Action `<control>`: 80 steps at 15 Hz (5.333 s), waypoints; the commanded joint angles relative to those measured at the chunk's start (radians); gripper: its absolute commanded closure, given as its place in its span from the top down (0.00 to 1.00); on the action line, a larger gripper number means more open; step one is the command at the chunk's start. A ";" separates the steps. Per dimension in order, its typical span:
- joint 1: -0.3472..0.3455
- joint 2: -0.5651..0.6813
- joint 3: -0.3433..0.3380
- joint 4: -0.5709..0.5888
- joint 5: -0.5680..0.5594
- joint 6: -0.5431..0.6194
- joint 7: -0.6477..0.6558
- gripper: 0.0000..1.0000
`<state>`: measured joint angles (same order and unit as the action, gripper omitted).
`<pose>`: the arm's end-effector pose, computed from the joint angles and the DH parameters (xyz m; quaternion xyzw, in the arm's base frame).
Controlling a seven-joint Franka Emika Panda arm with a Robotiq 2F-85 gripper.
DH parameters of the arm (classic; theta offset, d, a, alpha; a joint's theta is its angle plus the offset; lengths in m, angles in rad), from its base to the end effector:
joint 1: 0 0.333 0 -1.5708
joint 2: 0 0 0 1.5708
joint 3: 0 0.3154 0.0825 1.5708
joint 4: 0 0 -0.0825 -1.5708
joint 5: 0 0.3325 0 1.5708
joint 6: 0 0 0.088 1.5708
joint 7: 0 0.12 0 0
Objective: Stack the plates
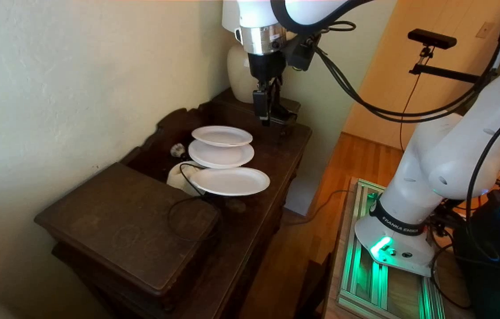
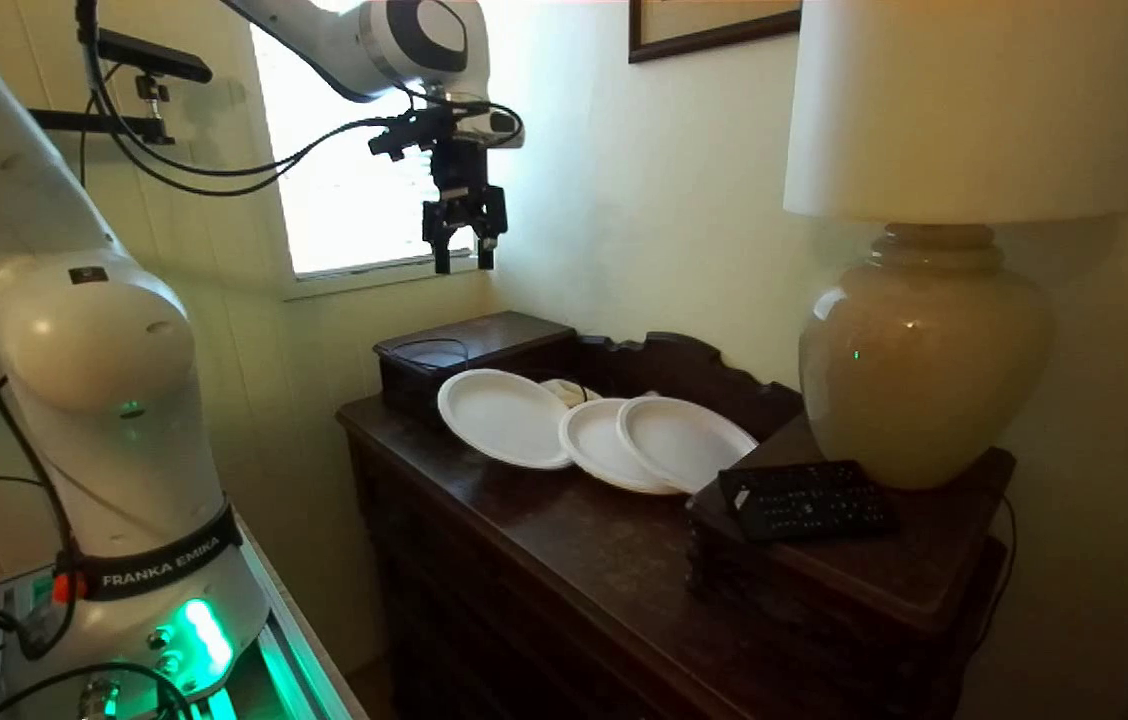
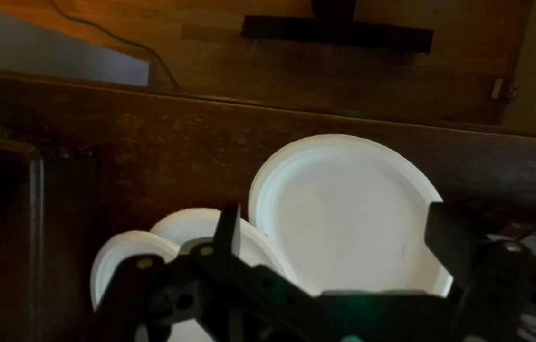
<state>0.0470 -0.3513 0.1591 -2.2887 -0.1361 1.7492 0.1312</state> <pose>0.3678 0.0673 0.4809 0.9899 0.0482 -0.0799 0.1070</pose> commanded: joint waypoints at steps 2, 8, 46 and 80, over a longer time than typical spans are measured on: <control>0.065 0.040 0.093 0.049 -0.048 0.026 0.123 1.00; 0.079 0.048 0.119 0.008 -0.130 0.115 0.195 1.00; 0.110 0.308 0.161 -0.255 -0.482 0.727 0.457 1.00; 0.179 0.157 0.121 -0.243 -0.350 0.689 0.399 0.05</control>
<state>0.2217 -0.1157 0.2685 -2.5095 -0.5431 2.4678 0.5708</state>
